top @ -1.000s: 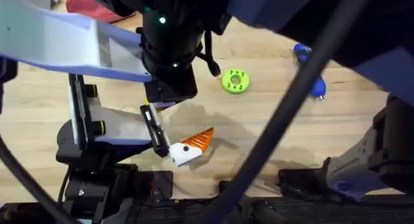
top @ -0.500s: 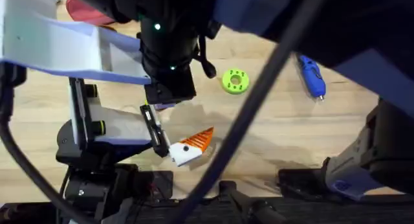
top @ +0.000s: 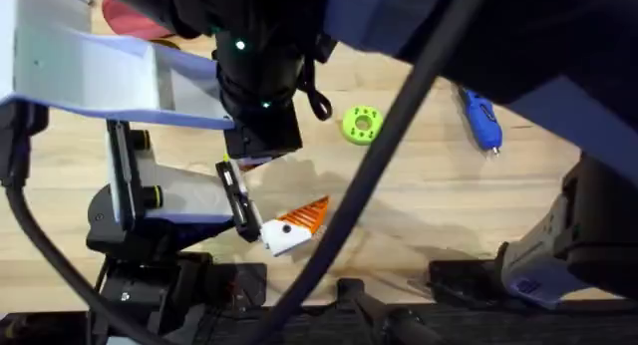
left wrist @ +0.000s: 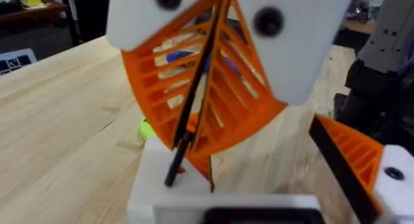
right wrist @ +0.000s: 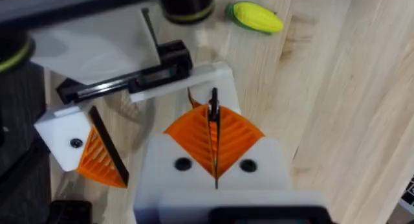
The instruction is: Pick up the gripper from the table and insert it into the empty holder that is missing its gripper. Then pick up a screw, insert it into the mounting hole, and use the screwdriver to tighten it. Finally, clean up the table by picking up the vegetable and placing it into the bucket.
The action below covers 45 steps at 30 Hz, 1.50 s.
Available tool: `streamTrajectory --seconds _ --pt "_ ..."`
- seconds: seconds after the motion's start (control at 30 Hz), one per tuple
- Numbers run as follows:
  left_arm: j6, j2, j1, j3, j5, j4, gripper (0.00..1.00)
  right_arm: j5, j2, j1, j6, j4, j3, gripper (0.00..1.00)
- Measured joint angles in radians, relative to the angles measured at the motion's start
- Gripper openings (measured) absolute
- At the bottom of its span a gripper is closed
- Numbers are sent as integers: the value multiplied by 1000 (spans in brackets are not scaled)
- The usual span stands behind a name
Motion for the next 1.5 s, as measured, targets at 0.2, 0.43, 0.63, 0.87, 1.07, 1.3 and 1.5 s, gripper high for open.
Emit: streamTrajectory --seconds 0.2,0.43,0.63,0.87,1.07,1.3,1.5 --pt "0 0 0 0 0 0 950 0 0 0 6 4 0 6" --pt "0 0 0 0 0 0 950 4 -35 0 67 -4 8 6" --pt "0 0 0 0 0 0 951 8 -80 0 87 -56 25 6" --pt "0 0 0 0 0 0 950 8 -82 0 95 -71 26 6" --pt "0 0 0 0 0 0 950 8 -77 0 95 -75 26 6" --pt "0 0 0 0 0 0 950 8 -48 0 95 -77 26 6" --pt "0 0 0 0 0 0 950 8 -35 0 95 -76 26 6"
